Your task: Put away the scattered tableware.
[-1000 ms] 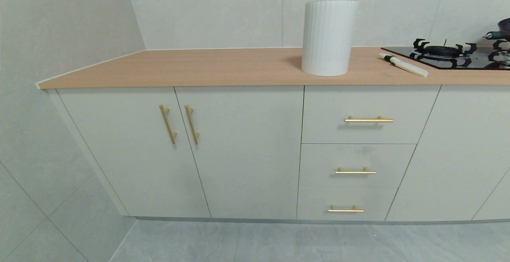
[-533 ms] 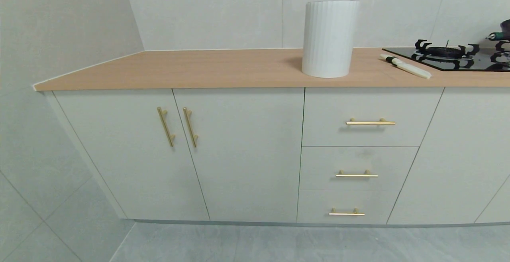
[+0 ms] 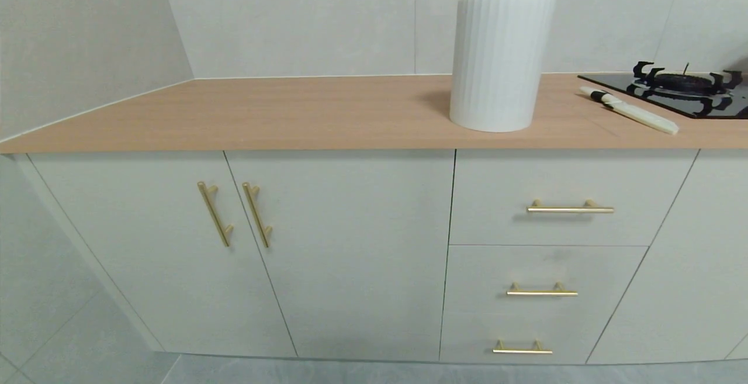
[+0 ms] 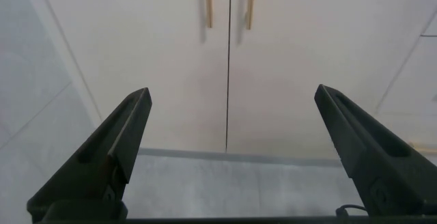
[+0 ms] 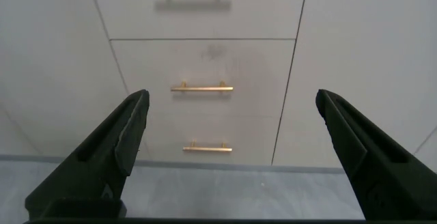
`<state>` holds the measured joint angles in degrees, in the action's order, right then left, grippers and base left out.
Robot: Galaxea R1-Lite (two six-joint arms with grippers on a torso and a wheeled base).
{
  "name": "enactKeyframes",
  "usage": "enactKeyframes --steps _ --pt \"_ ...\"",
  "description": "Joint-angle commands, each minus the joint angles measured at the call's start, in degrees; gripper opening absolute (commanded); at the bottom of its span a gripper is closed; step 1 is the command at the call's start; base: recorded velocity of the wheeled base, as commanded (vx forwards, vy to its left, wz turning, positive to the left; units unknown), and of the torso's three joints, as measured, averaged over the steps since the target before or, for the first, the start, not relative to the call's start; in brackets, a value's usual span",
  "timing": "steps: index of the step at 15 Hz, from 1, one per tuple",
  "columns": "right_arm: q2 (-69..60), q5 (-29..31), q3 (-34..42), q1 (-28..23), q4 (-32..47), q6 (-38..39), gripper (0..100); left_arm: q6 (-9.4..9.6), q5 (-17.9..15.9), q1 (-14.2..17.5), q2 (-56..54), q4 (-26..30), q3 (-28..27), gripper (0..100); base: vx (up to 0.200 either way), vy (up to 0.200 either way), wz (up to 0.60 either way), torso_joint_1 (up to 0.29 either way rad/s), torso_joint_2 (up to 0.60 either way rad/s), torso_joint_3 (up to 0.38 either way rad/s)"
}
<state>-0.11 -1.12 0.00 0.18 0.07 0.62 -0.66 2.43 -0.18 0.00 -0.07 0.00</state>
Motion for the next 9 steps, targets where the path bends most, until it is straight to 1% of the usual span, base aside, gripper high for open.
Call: enactKeyframes --steps 1,6,9 --pt "0.11 -0.02 0.0 0.08 0.01 -0.01 100 -0.04 0.04 0.01 0.0 -0.01 0.0 100 0.2 0.0 0.0 0.002 0.0 0.002" --pt "0.11 -0.02 0.0 -0.01 0.01 0.08 100 -0.04 0.04 0.01 0.0 -0.01 0.0 100 0.2 0.0 0.0 0.002 0.0 0.002" --pt "0.11 0.07 0.0 -0.01 0.01 0.08 100 -0.13 0.04 0.01 0.0 -0.01 0.0 100 0.0 0.0 0.0 0.0 0.0 0.0"
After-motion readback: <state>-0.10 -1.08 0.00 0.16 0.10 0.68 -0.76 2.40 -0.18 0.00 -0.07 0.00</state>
